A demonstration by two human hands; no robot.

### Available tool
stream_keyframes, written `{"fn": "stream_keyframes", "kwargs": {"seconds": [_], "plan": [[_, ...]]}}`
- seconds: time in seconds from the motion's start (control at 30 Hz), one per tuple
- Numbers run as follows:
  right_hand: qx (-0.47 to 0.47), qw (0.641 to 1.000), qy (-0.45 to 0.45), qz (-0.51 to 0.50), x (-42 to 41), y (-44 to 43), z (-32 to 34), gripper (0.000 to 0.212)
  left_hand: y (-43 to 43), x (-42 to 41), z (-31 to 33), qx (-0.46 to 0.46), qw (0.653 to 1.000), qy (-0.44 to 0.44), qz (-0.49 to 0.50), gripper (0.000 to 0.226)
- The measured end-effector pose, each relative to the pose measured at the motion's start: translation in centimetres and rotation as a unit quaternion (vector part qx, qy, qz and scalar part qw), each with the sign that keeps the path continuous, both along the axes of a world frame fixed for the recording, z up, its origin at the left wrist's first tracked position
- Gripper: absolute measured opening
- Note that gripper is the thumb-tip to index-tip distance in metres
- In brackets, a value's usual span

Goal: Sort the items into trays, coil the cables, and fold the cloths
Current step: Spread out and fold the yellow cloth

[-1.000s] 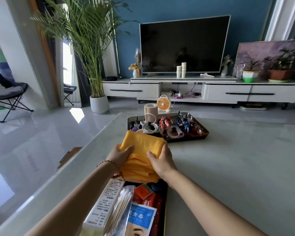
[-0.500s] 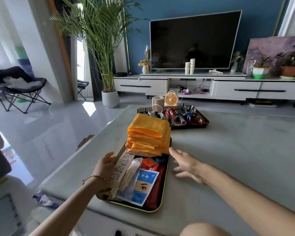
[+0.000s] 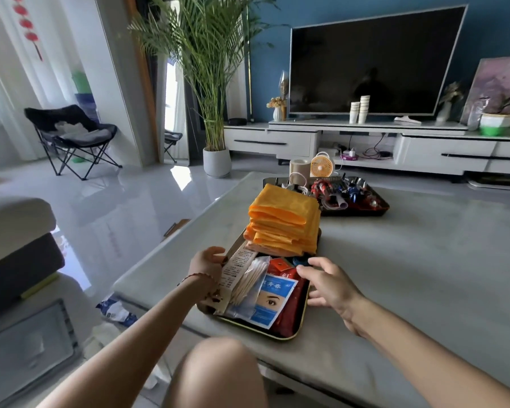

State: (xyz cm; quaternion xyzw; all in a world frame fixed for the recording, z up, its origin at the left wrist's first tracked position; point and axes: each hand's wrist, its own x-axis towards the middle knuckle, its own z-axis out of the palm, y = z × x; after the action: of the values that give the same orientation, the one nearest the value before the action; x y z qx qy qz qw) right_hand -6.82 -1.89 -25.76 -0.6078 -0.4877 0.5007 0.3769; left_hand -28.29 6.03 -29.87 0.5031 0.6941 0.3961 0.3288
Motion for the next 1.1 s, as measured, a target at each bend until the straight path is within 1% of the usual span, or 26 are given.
{"fn": "stream_keyframes", "kwargs": {"seconds": [0.1, 0.17, 0.2, 0.27, 0.33, 0.4, 0.53, 0.6, 0.63, 0.67, 0.73, 0.8, 0.83, 0.93, 1.0, 1.1], "plan": [[0.003, 1.0, -0.029, -0.001, -0.3, -0.1, -1.0, 0.047, -0.2, 0.2, -0.6, 0.004, 1.0, 0.021, 0.014, 0.04], [0.011, 0.999, -0.043, -0.008, -0.2, 0.1, -1.3, 0.045, 0.1, -0.1, -1.0, 0.005, 0.999, 0.035, 0.004, 0.04], [0.014, 0.999, -0.039, -0.009, -0.3, 0.2, -1.3, 0.045, 0.2, -0.4, -1.0, 0.005, 0.999, 0.04, 0.0, 0.039], [0.015, 1.0, 0.001, -0.005, -0.8, 0.4, -1.2, 0.045, 0.1, -1.1, -0.9, 0.019, 0.998, 0.061, 0.012, 0.035], [0.01, 0.999, 0.029, 0.007, -1.9, 0.6, -1.6, 0.046, 0.1, -2.2, -1.1, 0.036, 0.994, 0.085, 0.056, 0.024], [0.013, 0.999, 0.018, 0.025, -3.6, 0.7, -2.3, 0.047, -0.3, -3.7, -1.3, 0.037, 0.992, 0.078, 0.094, 0.019], [0.015, 0.999, 0.015, 0.032, -6.0, 2.4, -2.6, 0.05, -0.7, -5.9, -1.4, 0.013, 0.988, 0.067, 0.136, 0.023], [0.007, 0.999, 0.027, 0.028, -6.3, 3.5, -2.3, 0.049, -0.9, -6.3, -1.5, 0.007, 0.986, 0.059, 0.155, 0.023], [0.001, 0.999, 0.044, 0.022, -6.3, 4.1, -2.1, 0.045, -0.9, -6.2, -1.4, -0.002, 0.985, 0.051, 0.163, 0.024], [-0.006, 0.998, 0.066, 0.017, -6.4, 4.6, -1.8, 0.037, -1.0, -6.3, -1.4, -0.012, 0.984, 0.042, 0.171, 0.026], [-0.015, 0.995, 0.095, 0.002, -6.1, 5.7, -1.5, 0.007, -0.9, -5.9, -1.2, -0.032, 0.984, 0.025, 0.176, 0.025], [-0.006, 0.995, 0.101, -0.009, -5.9, 7.0, -1.4, 0.011, -0.5, -5.5, -0.9, -0.059, 0.984, 0.007, 0.166, 0.011], [-0.005, 0.994, 0.108, -0.011, -5.6, 7.6, -1.4, 0.011, -0.2, -5.1, -0.7, -0.077, 0.984, -0.002, 0.159, 0.011], [-0.011, 0.993, 0.111, -0.035, -4.8, 9.5, -1.3, 0.008, 0.6, -4.2, 0.0, -0.117, 0.981, -0.028, 0.152, 0.018], [-0.019, 0.992, 0.111, -0.06, -3.8, 11.0, -1.4, 0.012, 1.5, -3.5, 0.2, -0.13, 0.979, -0.034, 0.151, 0.02], [-0.026, 0.991, 0.11, -0.065, -2.7, 13.4, -2.1, 0.022, 2.6, -2.7, -0.1, -0.136, 0.98, -0.035, 0.144, 0.026]]}}
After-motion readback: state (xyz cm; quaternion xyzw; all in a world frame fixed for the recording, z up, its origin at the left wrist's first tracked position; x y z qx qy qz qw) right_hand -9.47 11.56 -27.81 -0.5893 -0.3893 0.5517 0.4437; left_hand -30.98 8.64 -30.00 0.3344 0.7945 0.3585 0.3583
